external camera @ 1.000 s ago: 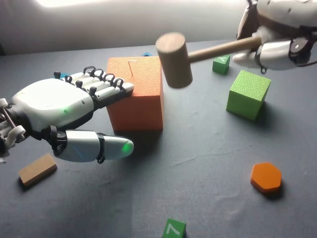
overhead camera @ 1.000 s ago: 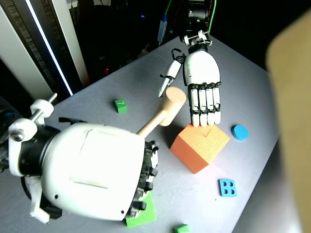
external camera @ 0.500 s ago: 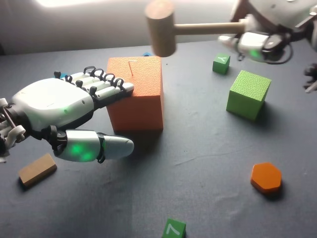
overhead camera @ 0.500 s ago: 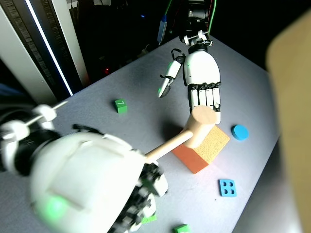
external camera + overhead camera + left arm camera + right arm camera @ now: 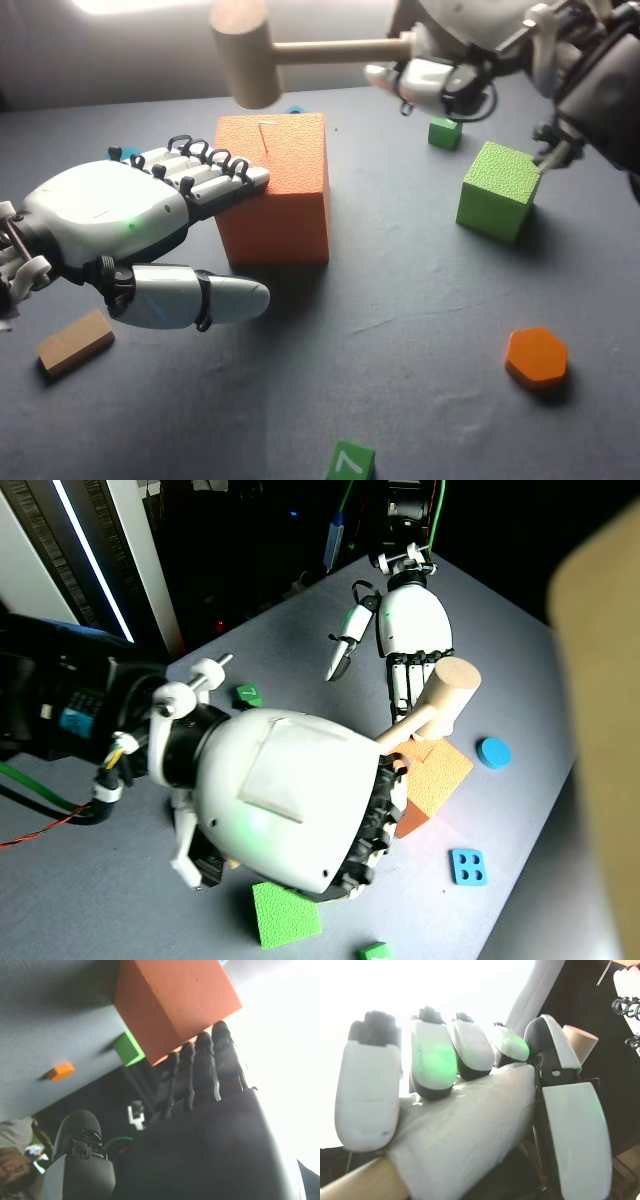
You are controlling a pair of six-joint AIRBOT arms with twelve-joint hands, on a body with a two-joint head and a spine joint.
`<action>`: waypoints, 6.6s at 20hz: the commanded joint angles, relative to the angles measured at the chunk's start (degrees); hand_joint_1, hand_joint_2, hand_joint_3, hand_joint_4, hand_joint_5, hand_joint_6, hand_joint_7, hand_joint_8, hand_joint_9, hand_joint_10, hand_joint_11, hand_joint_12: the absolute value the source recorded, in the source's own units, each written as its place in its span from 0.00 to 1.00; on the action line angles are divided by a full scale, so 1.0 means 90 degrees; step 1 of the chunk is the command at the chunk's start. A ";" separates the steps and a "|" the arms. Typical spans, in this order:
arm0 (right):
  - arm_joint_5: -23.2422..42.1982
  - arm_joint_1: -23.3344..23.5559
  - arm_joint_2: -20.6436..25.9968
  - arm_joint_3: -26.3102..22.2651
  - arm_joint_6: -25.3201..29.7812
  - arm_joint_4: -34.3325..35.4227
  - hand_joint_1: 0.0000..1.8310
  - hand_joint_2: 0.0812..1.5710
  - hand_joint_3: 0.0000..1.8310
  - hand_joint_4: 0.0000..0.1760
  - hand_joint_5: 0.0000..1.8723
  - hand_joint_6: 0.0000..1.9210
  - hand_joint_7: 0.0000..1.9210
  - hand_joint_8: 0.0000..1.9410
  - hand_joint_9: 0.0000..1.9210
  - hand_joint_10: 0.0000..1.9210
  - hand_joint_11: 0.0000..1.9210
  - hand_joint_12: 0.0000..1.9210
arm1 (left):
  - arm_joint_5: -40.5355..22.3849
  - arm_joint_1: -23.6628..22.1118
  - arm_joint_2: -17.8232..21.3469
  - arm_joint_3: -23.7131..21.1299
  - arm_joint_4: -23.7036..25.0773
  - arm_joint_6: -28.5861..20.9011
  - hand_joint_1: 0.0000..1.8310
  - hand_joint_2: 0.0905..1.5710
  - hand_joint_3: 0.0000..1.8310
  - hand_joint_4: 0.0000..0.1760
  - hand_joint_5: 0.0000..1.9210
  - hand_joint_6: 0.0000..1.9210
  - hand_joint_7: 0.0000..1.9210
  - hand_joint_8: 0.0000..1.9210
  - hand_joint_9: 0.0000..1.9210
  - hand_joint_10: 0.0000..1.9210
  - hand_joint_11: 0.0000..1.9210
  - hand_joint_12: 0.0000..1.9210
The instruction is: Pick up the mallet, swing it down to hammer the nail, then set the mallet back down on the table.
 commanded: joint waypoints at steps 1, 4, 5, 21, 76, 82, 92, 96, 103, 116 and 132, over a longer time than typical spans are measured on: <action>0.0680 0.0177 -0.0045 0.0101 -0.0026 -0.0327 0.31 0.99 0.00 1.00 0.74 1.00 0.84 1.00 0.89 1.00 0.98 1.00 | -0.0378 -0.0029 -0.0021 -0.0019 0.0021 -0.0041 0.00 0.72 0.00 0.00 0.04 0.00 0.05 0.00 0.04 0.00 0.02 0.04; 0.0649 0.0315 -0.0209 0.0282 -0.0033 -0.0325 0.29 1.00 0.00 1.00 0.74 1.00 0.84 1.00 0.90 1.00 0.98 1.00 | -0.0379 -0.0030 -0.0021 -0.0019 0.0021 -0.0041 0.00 0.72 0.00 0.00 0.04 0.00 0.04 0.00 0.03 0.00 0.02 0.04; 0.0629 0.0343 -0.0248 0.0326 -0.0034 -0.0325 0.30 0.99 0.00 1.00 0.75 1.00 0.84 1.00 0.89 1.00 0.98 1.00 | -0.0379 -0.0032 -0.0021 -0.0020 0.0021 -0.0041 0.00 0.72 0.00 0.00 0.04 0.00 0.05 0.00 0.04 0.00 0.02 0.04; 0.0485 -0.0590 -0.0626 0.0932 -0.0121 -0.0334 0.39 0.96 0.00 1.00 0.72 1.00 0.82 1.00 0.89 1.00 0.99 1.00 | -0.0379 -0.0058 -0.0023 -0.0005 0.0021 -0.0040 0.00 0.72 0.00 0.00 0.04 0.00 0.05 0.00 0.04 0.00 0.02 0.05; -0.0087 -0.1132 0.1380 -0.0820 0.0652 -0.1867 0.31 0.97 0.00 1.00 0.74 1.00 0.84 1.00 0.91 1.00 1.00 1.00 | -0.0381 -0.0135 -0.0006 -0.0021 0.0022 -0.0044 0.00 0.72 0.00 0.00 0.05 0.00 0.06 0.00 0.05 0.00 0.00 0.08; 0.0251 -0.1735 0.1128 -0.0796 0.0966 -0.3034 0.31 0.96 0.00 1.00 0.74 1.00 0.84 1.00 0.91 1.00 1.00 1.00 | -0.0381 -0.0288 0.0129 -0.0049 0.0023 -0.0058 0.00 0.72 0.00 0.00 0.05 0.00 0.05 0.00 0.05 0.00 0.01 0.09; 0.0448 -0.2007 -0.0075 -0.0219 0.0580 -0.3094 0.31 0.96 0.00 1.00 0.74 1.00 0.83 1.00 0.90 1.00 0.99 1.00 | -0.0380 -0.0697 0.0354 -0.0065 0.0023 -0.0140 0.00 0.72 0.00 0.00 0.04 0.00 0.04 0.00 0.04 0.00 0.00 0.08; 0.0530 -0.2122 -0.0274 -0.0061 0.0541 -0.3095 0.32 0.95 0.00 1.00 0.73 1.00 0.81 1.00 0.89 1.00 0.99 1.00 | -0.0328 -0.0859 0.0482 -0.0165 0.0023 -0.0141 0.00 0.71 0.00 0.00 0.04 0.00 0.05 0.00 0.04 0.00 0.00 0.08; 0.0620 -0.2271 -0.0460 0.0138 0.0544 -0.3095 0.28 0.93 0.00 1.00 0.66 1.00 0.75 1.00 0.84 1.00 0.96 1.00 | -0.0293 -0.1034 0.0636 -0.0304 0.0028 -0.0141 0.00 0.72 0.00 0.00 0.05 0.00 0.06 0.00 0.05 0.00 0.01 0.09; 0.0573 -0.2396 -0.0406 0.0146 0.0492 -0.3127 0.28 0.82 0.00 0.00 0.27 0.66 0.28 0.73 0.28 0.77 0.29 0.77 | -0.0293 -0.1061 0.0736 -0.0406 0.0046 -0.0141 0.00 0.72 0.00 0.00 0.06 0.00 0.07 0.01 0.06 0.01 0.01 0.09; 0.0630 -0.2410 -0.0369 0.0149 0.0480 -0.3162 0.30 0.70 0.00 0.00 0.26 0.00 0.28 0.00 0.24 0.03 0.00 0.61 | -0.0225 -0.1074 0.0737 -0.0433 0.0046 -0.0177 0.00 0.71 0.00 0.00 0.06 0.00 0.08 0.00 0.07 0.00 0.01 0.11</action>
